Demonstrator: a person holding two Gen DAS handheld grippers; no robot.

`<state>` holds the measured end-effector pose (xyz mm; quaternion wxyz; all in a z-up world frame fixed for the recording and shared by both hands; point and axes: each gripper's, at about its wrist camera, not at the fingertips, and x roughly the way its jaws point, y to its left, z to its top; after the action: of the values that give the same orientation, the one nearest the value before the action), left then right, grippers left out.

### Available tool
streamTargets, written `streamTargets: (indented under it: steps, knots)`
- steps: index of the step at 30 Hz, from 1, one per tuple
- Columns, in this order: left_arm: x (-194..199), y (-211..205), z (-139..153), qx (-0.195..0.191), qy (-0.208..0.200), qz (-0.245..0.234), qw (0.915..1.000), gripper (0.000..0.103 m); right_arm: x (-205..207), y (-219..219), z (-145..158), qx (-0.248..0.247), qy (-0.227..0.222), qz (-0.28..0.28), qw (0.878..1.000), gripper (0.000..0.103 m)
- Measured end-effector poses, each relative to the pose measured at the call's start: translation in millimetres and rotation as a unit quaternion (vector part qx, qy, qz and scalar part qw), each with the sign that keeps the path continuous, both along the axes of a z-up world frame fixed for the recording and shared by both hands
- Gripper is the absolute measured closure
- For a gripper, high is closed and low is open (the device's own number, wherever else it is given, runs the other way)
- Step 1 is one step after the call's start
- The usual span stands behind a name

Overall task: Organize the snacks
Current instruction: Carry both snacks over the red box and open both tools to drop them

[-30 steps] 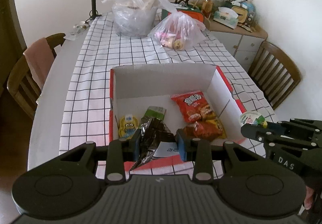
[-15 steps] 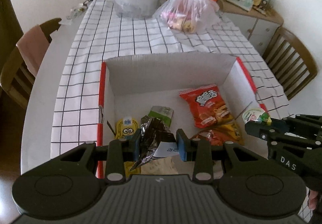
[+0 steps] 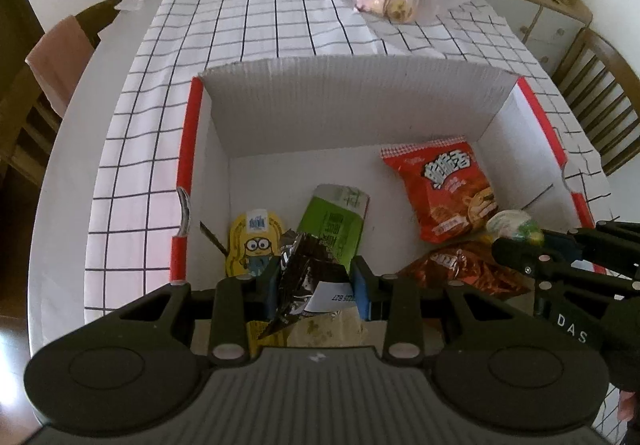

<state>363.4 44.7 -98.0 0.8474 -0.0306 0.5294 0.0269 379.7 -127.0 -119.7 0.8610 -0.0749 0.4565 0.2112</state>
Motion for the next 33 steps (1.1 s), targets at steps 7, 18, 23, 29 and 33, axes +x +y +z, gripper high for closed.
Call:
streamTargets:
  steps: [7,18,23,29,33]
  knots:
    - [-2,-2,-4,0.000,0.001,0.000,1.0000,0.067,-2,2,-6,-0.005,0.006,0.010,1.000,0.081]
    - [-21,1,11,-0.014,-0.027,0.002,0.9995,0.045,-16,-6,6,0.015,-0.006,0.013,1.000,0.067]
    - [-35,2,22,-0.015,-0.044,-0.001,0.9989,0.043,-29,-11,18,0.029,-0.018,0.016,0.999,0.058]
    - [-56,4,37,-0.017,-0.070,-0.002,0.9974,0.042,-47,-17,35,0.043,-0.041,0.020,0.998,0.046]
    - [-71,5,46,-0.013,-0.088,-0.003,0.9960,0.040,-60,-20,46,0.055,-0.054,0.024,0.997,0.037]
